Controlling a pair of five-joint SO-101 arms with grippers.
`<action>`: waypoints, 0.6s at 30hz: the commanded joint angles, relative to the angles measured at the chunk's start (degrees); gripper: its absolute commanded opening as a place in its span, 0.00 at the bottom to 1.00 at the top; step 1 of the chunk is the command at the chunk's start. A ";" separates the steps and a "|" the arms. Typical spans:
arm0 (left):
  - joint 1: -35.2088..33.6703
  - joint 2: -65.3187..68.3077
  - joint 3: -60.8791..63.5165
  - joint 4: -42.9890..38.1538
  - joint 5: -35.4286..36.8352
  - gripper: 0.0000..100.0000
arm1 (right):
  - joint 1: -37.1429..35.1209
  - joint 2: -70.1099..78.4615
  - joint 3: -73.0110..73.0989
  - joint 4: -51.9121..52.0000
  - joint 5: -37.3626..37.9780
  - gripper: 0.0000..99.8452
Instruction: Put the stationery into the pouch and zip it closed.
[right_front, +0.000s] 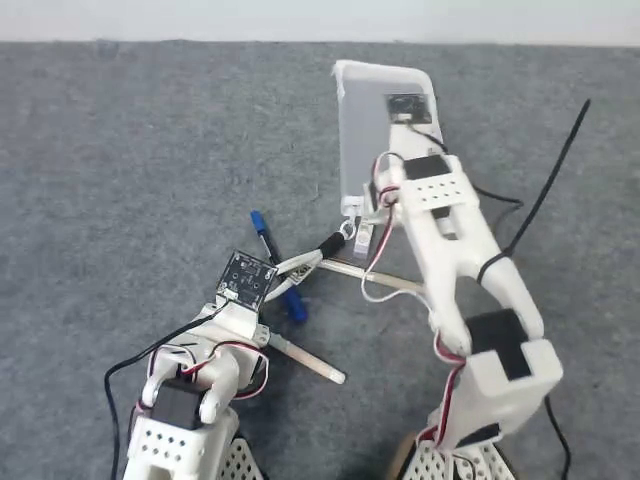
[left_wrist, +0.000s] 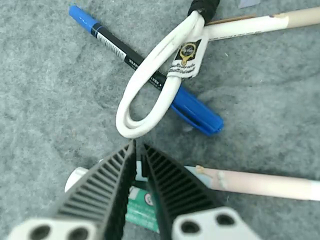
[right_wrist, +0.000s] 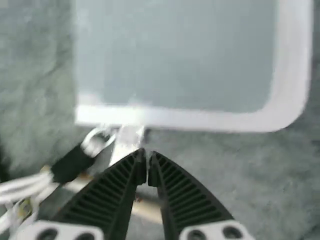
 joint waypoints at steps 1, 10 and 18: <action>-0.18 -0.62 -0.84 0.26 0.70 0.01 | -3.65 -6.81 -3.60 3.03 -0.97 0.01; -0.18 -0.62 -0.84 0.26 0.70 0.01 | -12.53 -6.02 -3.60 5.67 -15.65 0.25; -0.18 -0.62 -0.84 0.26 0.70 0.01 | -16.92 1.27 -4.04 -2.95 -21.36 0.22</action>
